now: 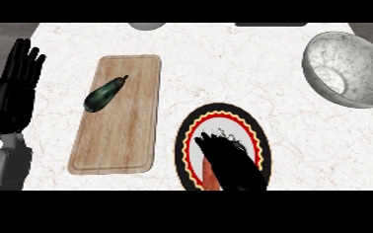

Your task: Pick the sweet potato from the plate and place it in the bowl

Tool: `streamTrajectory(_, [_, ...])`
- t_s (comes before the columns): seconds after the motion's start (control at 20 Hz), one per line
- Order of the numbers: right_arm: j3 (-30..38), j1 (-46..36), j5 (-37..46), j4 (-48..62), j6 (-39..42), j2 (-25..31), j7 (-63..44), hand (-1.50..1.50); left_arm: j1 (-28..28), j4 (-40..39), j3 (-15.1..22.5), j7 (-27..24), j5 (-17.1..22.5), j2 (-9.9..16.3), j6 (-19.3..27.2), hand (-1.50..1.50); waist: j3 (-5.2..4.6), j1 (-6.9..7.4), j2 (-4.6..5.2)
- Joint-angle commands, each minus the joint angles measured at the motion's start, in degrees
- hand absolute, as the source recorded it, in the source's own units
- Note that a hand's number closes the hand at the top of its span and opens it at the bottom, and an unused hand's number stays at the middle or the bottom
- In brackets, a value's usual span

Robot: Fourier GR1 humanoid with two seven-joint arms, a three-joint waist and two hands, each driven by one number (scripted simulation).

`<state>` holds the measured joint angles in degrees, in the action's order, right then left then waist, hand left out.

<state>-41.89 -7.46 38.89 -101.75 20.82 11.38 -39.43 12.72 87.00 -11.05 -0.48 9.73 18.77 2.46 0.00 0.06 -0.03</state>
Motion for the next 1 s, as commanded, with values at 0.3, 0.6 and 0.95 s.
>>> streamTrajectory(0.3, [2.51, 1.77, 4.77, 7.94, -1.04, -4.93, 1.94, -1.5, -2.81, 1.45, -2.39, -0.19, 0.9, 0.03, -2.81, 0.0, 0.0, 0.09, -0.02])
streamTrajectory(0.6, [5.61, 1.87, 7.54, 10.31, -6.54, 0.25, 15.35, 1.5, 2.9, -0.29, -1.94, 2.54, -0.67, -0.37, -0.54, 0.0, 0.02, -0.17, 0.0])
streamTrajectory(0.95, [4.67, 2.49, 13.72, 9.97, -6.94, -3.24, 15.77, 1.5, 0.76, 0.17, -0.73, -0.76, -3.74, -3.15, 0.6, 0.0, 0.0, -0.13, 0.0])
